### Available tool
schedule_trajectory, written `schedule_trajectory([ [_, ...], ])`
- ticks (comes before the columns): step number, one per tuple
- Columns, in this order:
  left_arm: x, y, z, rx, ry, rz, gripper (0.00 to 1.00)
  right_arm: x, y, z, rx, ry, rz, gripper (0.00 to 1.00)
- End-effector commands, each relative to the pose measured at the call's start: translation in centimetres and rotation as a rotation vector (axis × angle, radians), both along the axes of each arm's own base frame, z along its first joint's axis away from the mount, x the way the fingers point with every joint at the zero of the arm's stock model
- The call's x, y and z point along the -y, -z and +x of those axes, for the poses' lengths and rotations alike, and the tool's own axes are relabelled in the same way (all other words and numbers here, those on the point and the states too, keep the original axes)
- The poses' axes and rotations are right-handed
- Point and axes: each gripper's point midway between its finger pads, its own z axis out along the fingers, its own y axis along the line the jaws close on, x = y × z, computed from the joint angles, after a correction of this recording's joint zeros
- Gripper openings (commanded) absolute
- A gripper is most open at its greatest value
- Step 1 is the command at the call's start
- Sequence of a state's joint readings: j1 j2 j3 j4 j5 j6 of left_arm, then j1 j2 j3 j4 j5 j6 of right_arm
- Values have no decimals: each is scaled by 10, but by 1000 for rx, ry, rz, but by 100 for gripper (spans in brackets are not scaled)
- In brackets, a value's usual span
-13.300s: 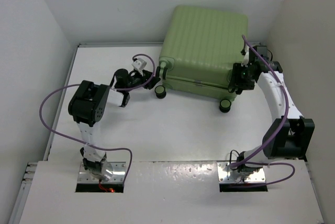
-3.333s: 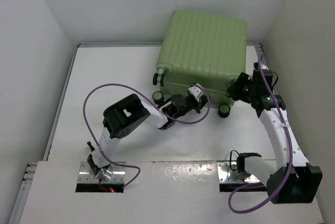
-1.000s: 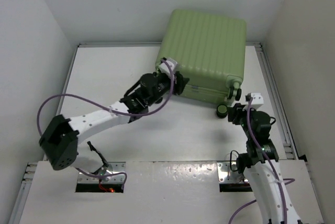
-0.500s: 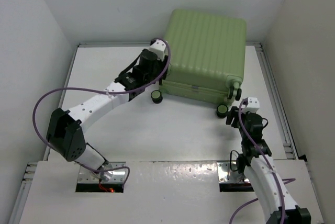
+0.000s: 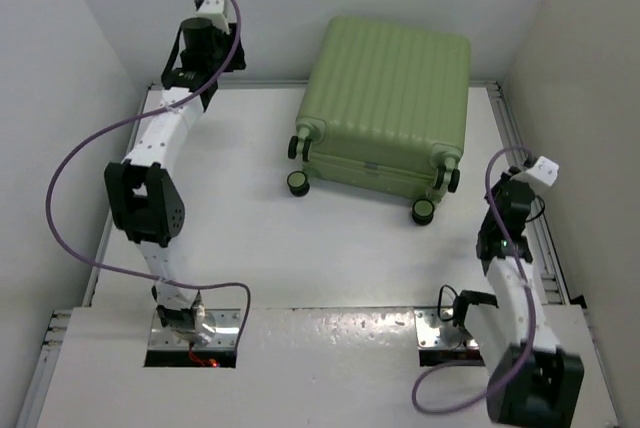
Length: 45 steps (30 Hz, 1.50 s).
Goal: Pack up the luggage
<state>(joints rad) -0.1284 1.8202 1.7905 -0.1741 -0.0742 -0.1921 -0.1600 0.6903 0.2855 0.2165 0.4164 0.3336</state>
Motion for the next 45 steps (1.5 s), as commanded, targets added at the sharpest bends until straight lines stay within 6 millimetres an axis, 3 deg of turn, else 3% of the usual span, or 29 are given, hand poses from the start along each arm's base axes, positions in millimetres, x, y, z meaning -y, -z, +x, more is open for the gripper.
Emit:
schedule_trajectory([
  [1, 44, 63, 20, -147, 218, -11, 56, 38, -37, 36, 116, 112, 9, 24],
  [2, 52, 74, 24, -165, 259, -22, 54, 45, -37, 42, 117, 139, 26, 24],
  [3, 56, 105, 28, -228, 271, -39, 54, 54, -43, 62, 144, 146, 48, 24],
  [5, 72, 118, 32, -248, 321, -77, 49, 62, -33, 94, 122, 134, 56, 22],
  [6, 74, 135, 37, -267, 312, -101, 48, 63, -42, 107, 166, 112, 47, 19],
  [7, 87, 141, 36, -272, 357, -111, 46, 69, -33, 129, 142, 108, 58, 19],
  [9, 99, 158, 39, -280, 368, -106, 46, 68, -32, 147, 162, 81, 86, 19],
  [10, 106, 166, 38, -293, 378, -104, 45, 73, -20, 164, 139, 81, 98, 19],
  [16, 132, 195, 32, -318, 477, -142, 45, 53, 20, 216, 76, -34, 167, 19],
  [17, 137, 206, 26, -340, 485, -141, 43, 48, 30, 226, 63, -61, 182, 19],
  [19, 147, 203, 15, -313, 543, -133, 41, 31, 40, 244, 48, -133, 201, 19],
  [20, 157, 222, -4, -345, 576, -118, 40, 27, 49, 256, 38, -147, 207, 21],
  [21, 161, 210, -13, -314, 603, -106, 39, 20, 57, 260, 24, -160, 215, 21],
  [22, 170, 224, -29, -325, 646, -70, 37, 16, 61, 273, 26, -189, 228, 21],
  [24, 179, 220, -47, -317, 699, -38, 36, 8, 65, 281, 22, -212, 243, 21],
  [26, 190, 231, -72, -322, 777, -10, 32, -5, 70, 297, 22, -283, 266, 21],
  [27, 187, 232, -78, -317, 781, 1, 30, -13, 71, 301, 17, -321, 265, 21],
  [28, 195, 217, -87, -263, 818, 12, 29, -22, 72, 307, 17, -371, 270, 21],
  [29, 197, 232, -104, -283, 849, 45, 28, -27, 74, 312, 15, -397, 269, 21],
  [32, 203, 232, -134, -258, 912, 95, 28, -66, 73, 323, 21, -542, 276, 24],
  [35, 208, 232, -165, -242, 977, 123, 26, -120, 70, 330, 29, -702, 272, 25],
  [36, 209, 232, -172, -239, 991, 134, 26, -130, 69, 331, 30, -732, 269, 26],
  [38, 208, 234, -181, -233, 1000, 161, 26, -170, 65, 329, 34, -846, 273, 28],
  [39, 203, 241, -187, -246, 997, 175, 26, -174, 65, 330, 38, -868, 265, 28],
  [40, 205, 239, -191, -235, 1009, 186, 25, -206, 66, 325, 31, -929, 272, 29],
  [42, 202, 244, -192, -244, 1001, 199, 25, -224, 66, 324, 37, -973, 279, 29],
  [43, 205, 244, -195, -244, 1010, 201, 25, -243, 65, 321, 34, -1014, 289, 29],
  [45, 203, 247, -199, -253, 1014, 208, 24, -255, 64, 318, 35, -1045, 306, 30],
])
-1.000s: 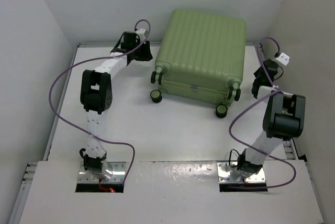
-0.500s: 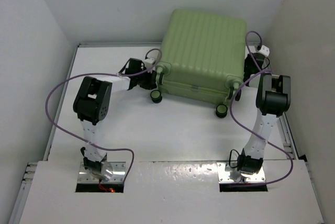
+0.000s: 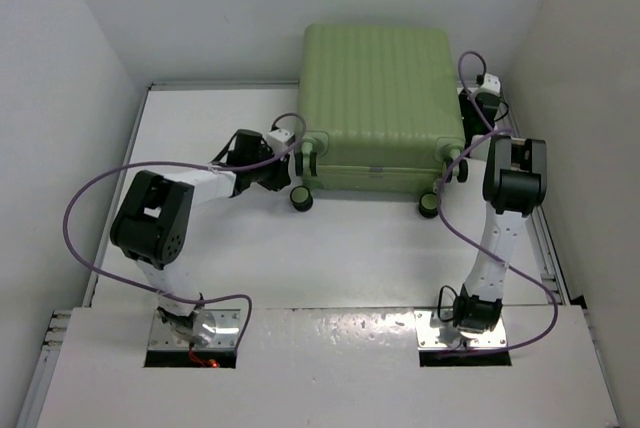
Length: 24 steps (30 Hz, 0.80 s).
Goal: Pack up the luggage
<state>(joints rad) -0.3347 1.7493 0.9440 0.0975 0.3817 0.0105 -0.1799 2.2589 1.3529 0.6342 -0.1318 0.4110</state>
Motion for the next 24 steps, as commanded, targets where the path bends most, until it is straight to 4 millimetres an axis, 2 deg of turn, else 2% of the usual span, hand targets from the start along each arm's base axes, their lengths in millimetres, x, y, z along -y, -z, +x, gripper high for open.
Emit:
schedule_trajectory([
  [1, 69, -39, -27, 205, 338, -32, 24, -239, -36, -16, 100, -577, 127, 30],
  [3, 63, -38, -32, 198, 312, -25, 24, -256, -43, -21, 115, -622, 137, 30],
  [5, 51, -42, -26, 188, 250, -28, 23, -283, -42, -30, 108, -665, 158, 30],
  [7, 28, -36, -19, 137, 128, -35, 21, -303, -46, -31, 115, -690, 176, 32],
  [8, 21, -40, -16, 129, 84, -42, 23, -313, -51, -29, 128, -684, 177, 33],
  [9, 15, -40, -16, 104, 38, -60, 24, -319, -49, -29, 124, -683, 180, 33],
  [12, -5, -58, -6, 111, -96, -80, 31, -319, -57, -19, 149, -626, 158, 38],
  [13, -11, -72, -1, 141, -140, -75, 34, -309, -67, -13, 169, -588, 143, 42],
  [14, -15, -78, 0, 146, -173, -77, 37, -297, -69, -10, 171, -555, 140, 44],
  [15, -19, -89, 3, 144, -229, -94, 38, -283, -81, -5, 185, -492, 130, 46],
  [16, -31, -97, 10, 164, -310, -71, 40, -265, -89, -7, 188, -457, 124, 49],
  [17, -36, -113, 10, 190, -342, -79, 41, -241, -92, -3, 190, -406, 112, 50],
  [18, -42, -119, 8, 190, -374, -68, 42, -212, -96, 1, 190, -332, 98, 52],
  [19, -50, -132, 11, 199, -450, -86, 42, -198, -114, -11, 205, -312, 90, 53],
  [20, -69, -141, 16, 226, -550, -63, 42, -170, -116, -12, 199, -262, 75, 56],
  [21, -76, -157, 14, 254, -583, -73, 44, -140, -125, -21, 200, -203, 63, 58],
  [23, -88, -179, 11, 281, -650, -71, 46, -117, -138, -39, 206, -197, 20, 64],
  [24, -90, -190, 9, 293, -658, -75, 47, -75, -147, -51, 214, -139, -17, 65],
])
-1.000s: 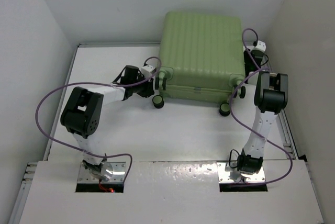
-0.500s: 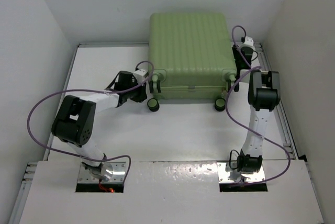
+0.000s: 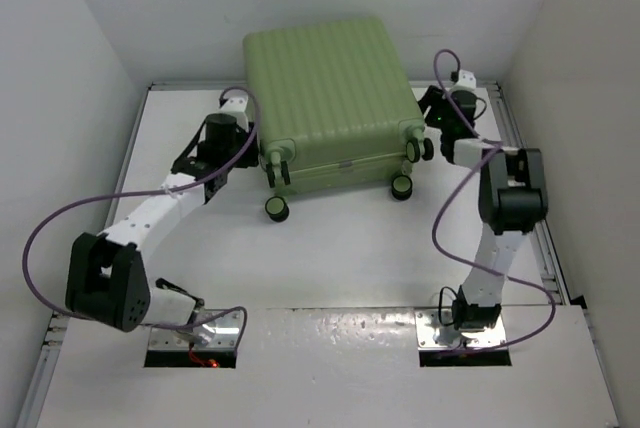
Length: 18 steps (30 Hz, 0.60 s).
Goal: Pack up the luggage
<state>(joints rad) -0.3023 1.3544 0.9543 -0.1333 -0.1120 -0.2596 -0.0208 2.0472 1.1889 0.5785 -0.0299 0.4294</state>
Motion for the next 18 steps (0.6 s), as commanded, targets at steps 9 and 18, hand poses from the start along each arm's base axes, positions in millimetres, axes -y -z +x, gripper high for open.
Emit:
schedule_trajectory([
  [9, 46, -137, -43, 130, 43, -195, 82, 33, -92, -148, 18, -433, -1, 80],
  [18, 89, -81, -75, -120, 22, -249, 78, -23, -35, -226, -45, -469, -32, 84],
])
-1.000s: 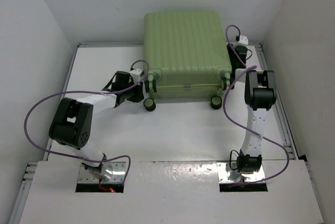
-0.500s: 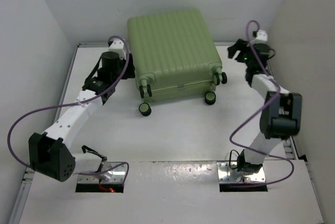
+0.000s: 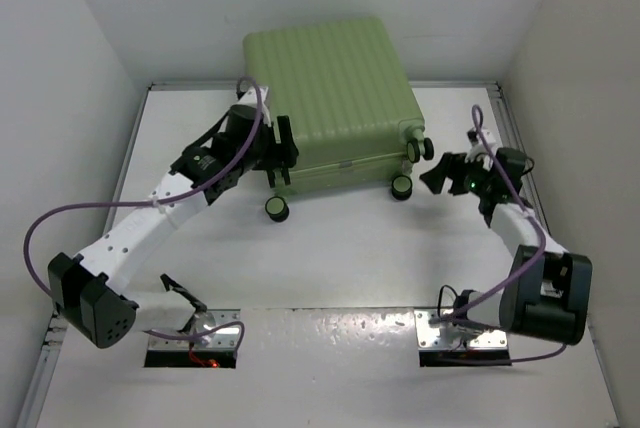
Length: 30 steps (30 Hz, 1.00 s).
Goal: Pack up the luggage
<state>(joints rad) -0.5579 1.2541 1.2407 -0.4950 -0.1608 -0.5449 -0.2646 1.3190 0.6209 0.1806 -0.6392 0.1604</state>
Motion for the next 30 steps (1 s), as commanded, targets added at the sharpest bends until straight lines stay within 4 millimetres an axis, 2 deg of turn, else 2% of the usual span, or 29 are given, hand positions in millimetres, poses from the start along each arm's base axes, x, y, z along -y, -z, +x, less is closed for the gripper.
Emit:
schedule_trajectory([
  [1, 5, 20, -14, -95, -42, -6, 78, -18, -16, -9, 136, -59, -58, 84],
  [2, 6, 28, -13, -113, -47, 18, 76, -21, -7, -15, 128, -48, -76, 84],
  [3, 9, 28, -13, -105, -52, 34, 74, -22, -3, -17, 142, -41, -88, 84],
  [5, 6, 36, -11, -120, -78, 76, 73, -25, -2, -15, 173, -32, -102, 84],
  [7, 7, 45, -7, -133, -96, 116, 73, -29, 11, -19, 142, -29, -71, 84],
  [8, 6, 51, -8, -152, -96, 132, 73, -28, -4, -9, 229, -28, -78, 84],
  [9, 4, 59, -8, -170, -103, 155, 72, -30, 12, -16, 208, -27, -64, 84],
  [10, 5, 59, -8, -173, -110, 146, 71, -32, 14, -15, 208, -17, -28, 84],
  [11, 5, 67, -8, -190, -110, 159, 71, -34, -10, -5, 340, -33, -33, 84],
  [12, 2, 67, -6, -191, -119, 159, 69, -37, 3, -6, 306, -44, -14, 83],
  [13, -3, 72, -2, -198, -137, 171, 67, -38, -3, -1, 323, -44, 4, 80],
  [16, -8, 82, 3, -228, -160, 173, 63, -38, 1, 8, 347, -45, 9, 72],
  [17, -7, 87, 4, -237, -160, 181, 63, -40, -3, 10, 373, -47, 7, 70],
  [19, -8, 83, 6, -235, -161, 169, 58, -41, 1, 13, 375, -46, 6, 67],
  [23, -7, 91, 8, -260, -154, 169, 50, -60, -10, 6, 405, -79, 46, 67],
  [25, -3, 90, 9, -258, -151, 151, 50, -66, -15, 0, 409, -88, 65, 68],
  [27, -2, 97, 7, -277, -143, 156, 50, -73, -11, -4, 377, -92, 87, 71],
  [30, 0, 96, 7, -274, -134, 145, 49, -73, -1, -5, 323, -50, 116, 73],
])
